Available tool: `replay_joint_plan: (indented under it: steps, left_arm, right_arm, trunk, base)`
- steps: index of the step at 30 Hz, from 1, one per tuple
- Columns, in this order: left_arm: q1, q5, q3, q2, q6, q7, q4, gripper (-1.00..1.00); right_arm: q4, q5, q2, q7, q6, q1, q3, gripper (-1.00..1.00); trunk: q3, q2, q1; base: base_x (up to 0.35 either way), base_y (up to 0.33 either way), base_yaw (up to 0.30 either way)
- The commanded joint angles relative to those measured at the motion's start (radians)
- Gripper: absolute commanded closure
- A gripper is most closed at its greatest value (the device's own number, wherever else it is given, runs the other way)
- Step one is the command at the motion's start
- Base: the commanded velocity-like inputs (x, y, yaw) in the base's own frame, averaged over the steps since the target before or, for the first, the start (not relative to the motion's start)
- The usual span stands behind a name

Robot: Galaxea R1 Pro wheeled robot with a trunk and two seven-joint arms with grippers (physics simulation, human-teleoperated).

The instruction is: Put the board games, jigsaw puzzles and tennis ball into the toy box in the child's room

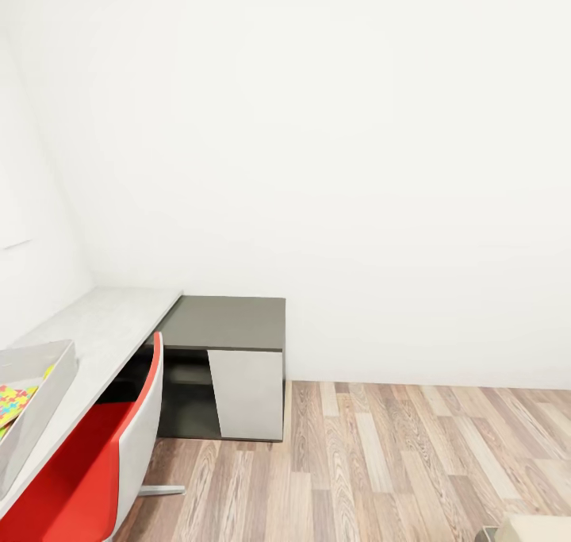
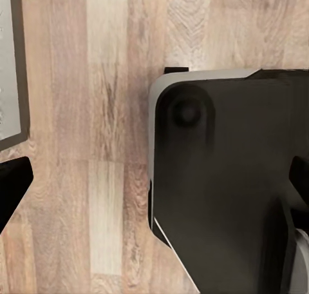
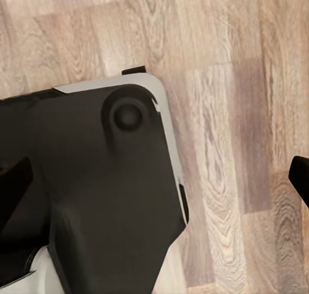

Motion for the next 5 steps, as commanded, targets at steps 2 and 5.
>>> replay_joint_plan:
  steps: [2, 5]
  left_arm:
    - [0.0, -0.003, 0.002, 0.001, -0.004, 0.002, 0.001, -1.0]
    - [0.0, -0.002, 0.0, 0.003, -0.004, 0.002, 0.001, -1.0]
  right_arm:
    - [0.001, -0.006, 0.001, 0.002, -0.004, 0.0, -0.003, -1.0]
    - [0.001, -0.006, 0.002, 0.002, -0.004, 0.0, -0.003, -1.0]
  trunk:
    - [-0.001, -0.001, 0.0]
    - [-0.001, -0.001, 0.0]
  base:
    - [0.0, 0.0, 0.0]
    - [0.0, 0.0, 0.0]
